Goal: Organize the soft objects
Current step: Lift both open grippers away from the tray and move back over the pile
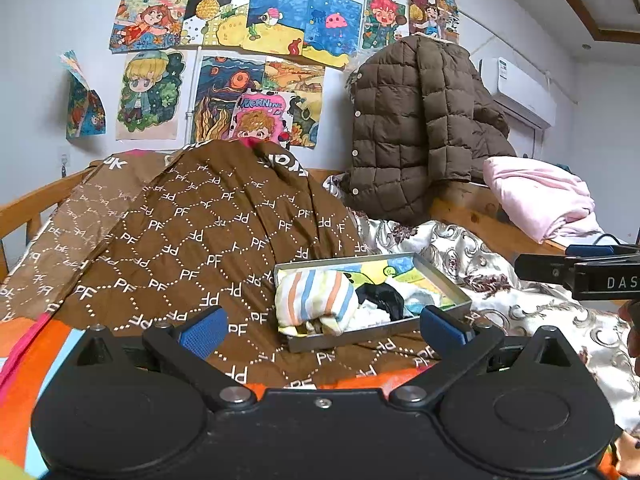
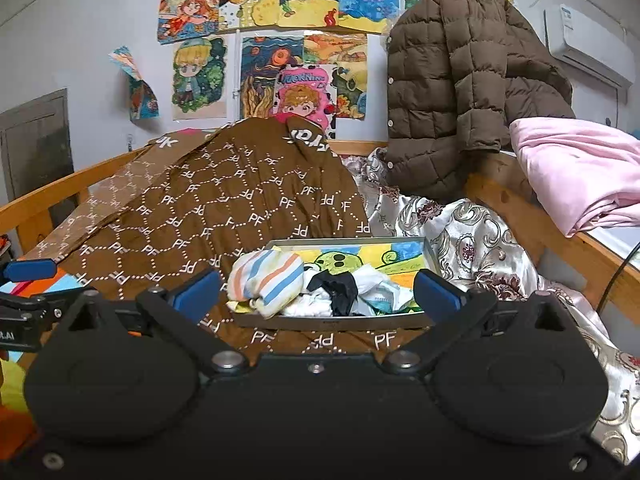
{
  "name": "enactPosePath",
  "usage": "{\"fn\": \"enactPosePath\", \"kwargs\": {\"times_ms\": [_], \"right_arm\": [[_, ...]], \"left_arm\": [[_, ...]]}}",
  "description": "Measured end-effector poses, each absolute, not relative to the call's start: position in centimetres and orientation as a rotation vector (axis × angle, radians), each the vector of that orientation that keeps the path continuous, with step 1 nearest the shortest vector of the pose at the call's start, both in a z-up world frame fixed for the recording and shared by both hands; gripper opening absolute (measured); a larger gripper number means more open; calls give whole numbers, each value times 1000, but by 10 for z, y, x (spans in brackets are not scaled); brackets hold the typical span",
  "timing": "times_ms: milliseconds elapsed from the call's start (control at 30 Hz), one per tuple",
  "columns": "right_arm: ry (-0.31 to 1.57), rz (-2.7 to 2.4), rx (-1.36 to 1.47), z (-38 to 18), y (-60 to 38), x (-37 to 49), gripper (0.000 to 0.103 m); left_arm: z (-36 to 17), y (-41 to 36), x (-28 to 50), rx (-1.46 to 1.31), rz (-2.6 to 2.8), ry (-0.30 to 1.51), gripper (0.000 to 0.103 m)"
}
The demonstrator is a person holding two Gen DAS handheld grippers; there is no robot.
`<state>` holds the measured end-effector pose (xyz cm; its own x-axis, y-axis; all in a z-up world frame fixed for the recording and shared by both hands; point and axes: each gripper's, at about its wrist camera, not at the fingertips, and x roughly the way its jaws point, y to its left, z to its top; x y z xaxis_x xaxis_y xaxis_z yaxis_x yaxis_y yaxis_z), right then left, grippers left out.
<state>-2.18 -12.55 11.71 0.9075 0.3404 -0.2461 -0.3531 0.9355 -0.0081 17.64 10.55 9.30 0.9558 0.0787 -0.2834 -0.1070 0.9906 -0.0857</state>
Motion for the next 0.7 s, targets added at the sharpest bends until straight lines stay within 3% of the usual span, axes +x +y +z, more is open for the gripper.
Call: {"fn": "enactPosePath", "kwargs": {"times_ms": [367,700], "right_arm": [[236,390,-52,113,-140,-120,102],[266,411,-155,56,-139,-189,102]], "left_arm": [[82,91,126,-55,61,293,102],[51,107,112,-12,57,406,102]]}}
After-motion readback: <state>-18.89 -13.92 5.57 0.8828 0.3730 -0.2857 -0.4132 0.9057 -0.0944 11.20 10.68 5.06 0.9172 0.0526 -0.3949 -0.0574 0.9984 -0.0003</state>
